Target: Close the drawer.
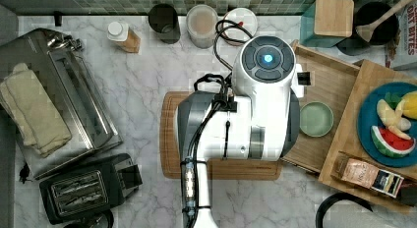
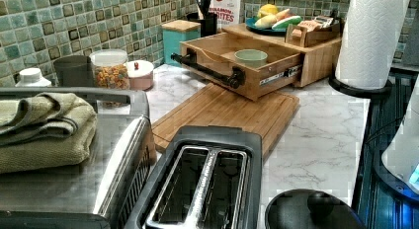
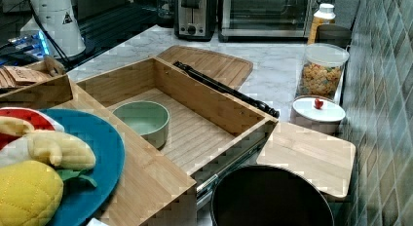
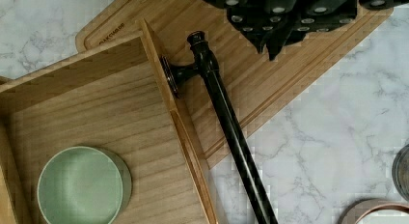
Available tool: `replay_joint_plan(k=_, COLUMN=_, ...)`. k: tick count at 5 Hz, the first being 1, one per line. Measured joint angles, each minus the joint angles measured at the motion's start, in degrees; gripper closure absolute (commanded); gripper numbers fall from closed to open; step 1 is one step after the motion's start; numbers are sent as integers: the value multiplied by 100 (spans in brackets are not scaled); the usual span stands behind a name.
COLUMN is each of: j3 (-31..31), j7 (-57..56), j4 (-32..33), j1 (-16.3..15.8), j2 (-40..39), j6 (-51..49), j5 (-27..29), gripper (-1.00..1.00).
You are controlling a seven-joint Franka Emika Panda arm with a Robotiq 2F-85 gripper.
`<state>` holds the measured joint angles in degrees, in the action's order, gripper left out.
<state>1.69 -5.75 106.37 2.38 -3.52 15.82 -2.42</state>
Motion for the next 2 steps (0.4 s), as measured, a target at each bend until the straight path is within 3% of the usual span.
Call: replay_joint_plan(k=2, j3=1, j7=0, j4=39, j1=0, j2=-94, j6=3, j5=-92, gripper=100)
